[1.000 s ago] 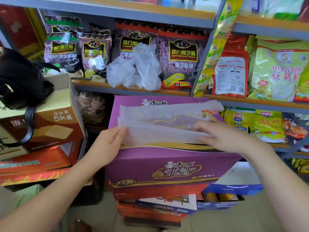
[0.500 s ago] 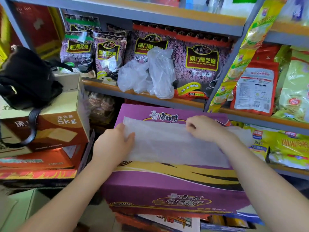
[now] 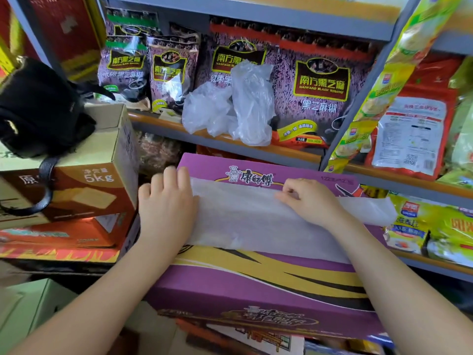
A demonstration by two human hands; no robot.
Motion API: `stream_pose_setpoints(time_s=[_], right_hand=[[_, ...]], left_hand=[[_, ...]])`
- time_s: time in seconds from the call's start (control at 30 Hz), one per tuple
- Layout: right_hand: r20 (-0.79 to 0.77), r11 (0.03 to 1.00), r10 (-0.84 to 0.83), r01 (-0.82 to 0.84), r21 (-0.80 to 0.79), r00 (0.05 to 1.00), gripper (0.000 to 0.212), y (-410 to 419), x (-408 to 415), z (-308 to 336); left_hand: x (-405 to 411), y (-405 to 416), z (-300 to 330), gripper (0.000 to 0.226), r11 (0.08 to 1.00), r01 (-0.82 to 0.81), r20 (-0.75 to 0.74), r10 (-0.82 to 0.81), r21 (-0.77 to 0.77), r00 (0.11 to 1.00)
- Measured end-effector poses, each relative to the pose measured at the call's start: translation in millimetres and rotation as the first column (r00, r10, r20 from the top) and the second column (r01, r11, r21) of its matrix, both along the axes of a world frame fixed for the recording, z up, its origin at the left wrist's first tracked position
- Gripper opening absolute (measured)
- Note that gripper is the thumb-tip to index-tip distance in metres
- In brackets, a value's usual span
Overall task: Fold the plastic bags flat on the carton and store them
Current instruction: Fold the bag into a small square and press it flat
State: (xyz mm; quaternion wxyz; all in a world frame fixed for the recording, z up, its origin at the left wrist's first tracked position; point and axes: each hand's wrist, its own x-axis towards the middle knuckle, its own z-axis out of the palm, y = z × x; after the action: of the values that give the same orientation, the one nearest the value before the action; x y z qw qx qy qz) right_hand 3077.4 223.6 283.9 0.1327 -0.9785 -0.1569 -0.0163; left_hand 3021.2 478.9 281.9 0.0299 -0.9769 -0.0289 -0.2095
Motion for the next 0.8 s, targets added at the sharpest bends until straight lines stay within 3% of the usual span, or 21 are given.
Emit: stream_pose_setpoints(time_s=[0.1, 0.17, 0.3, 0.5, 0.63, 0.7, 0.8], right_hand=[[0.023, 1.0, 0.006, -0.005, -0.019, 1.0, 0.03, -0.1, 0.9, -1.0], [0.022, 0.999, 0.015, -0.014, -0.042, 1.0, 0.032, 1.2, 2.6, -0.4], [0.05, 0.982, -0.008, 0.017, -0.187, 0.999, 0.031, 3.7, 2.3, 0.4], [0.197, 0.891, -0.1, 0.176, -0.419, 0.975, 0.039, -6.0, 0.8, 1.5], [0.175, 0.865, -0.23, 0.283, -0.414, 0.957, 0.037, 0.9, -6.5, 13.5], [0.192, 0.928, -0.143, 0.198, -0.316, 0.971, 0.039, 18.1, -19.7, 21.4], [0.069, 0.977, 0.132, -0.119, -0.178, 0.989, 0.053, 51.0, -46.5, 17.0]], left_hand=[[0.2, -17.5, -5.2, 0.035, 0.945, 0.327, 0.043, -0.328, 0.029, 0.944], [-1.0, -24.8, -14.2, 0.049, 0.895, 0.445, -0.078, -0.447, -0.039, 0.891], [-3.3, -21.1, -15.4, 0.108, 0.9, 0.396, -0.33, -0.436, -0.185, 0.837], [-4.7, -14.2, -12.0, 0.126, 0.937, 0.299, -0.422, -0.348, -0.18, 0.837], [-3.3, -12.0, -12.6, 0.134, 0.948, 0.267, -0.424, -0.317, -0.174, 0.848], [-2.5, -12.2, -12.1, 0.136, 0.946, 0.267, -0.432, -0.321, -0.181, 0.843], [-2.8, -13.9, -10.7, 0.14, 0.946, 0.263, -0.44, -0.321, -0.187, 0.839]])
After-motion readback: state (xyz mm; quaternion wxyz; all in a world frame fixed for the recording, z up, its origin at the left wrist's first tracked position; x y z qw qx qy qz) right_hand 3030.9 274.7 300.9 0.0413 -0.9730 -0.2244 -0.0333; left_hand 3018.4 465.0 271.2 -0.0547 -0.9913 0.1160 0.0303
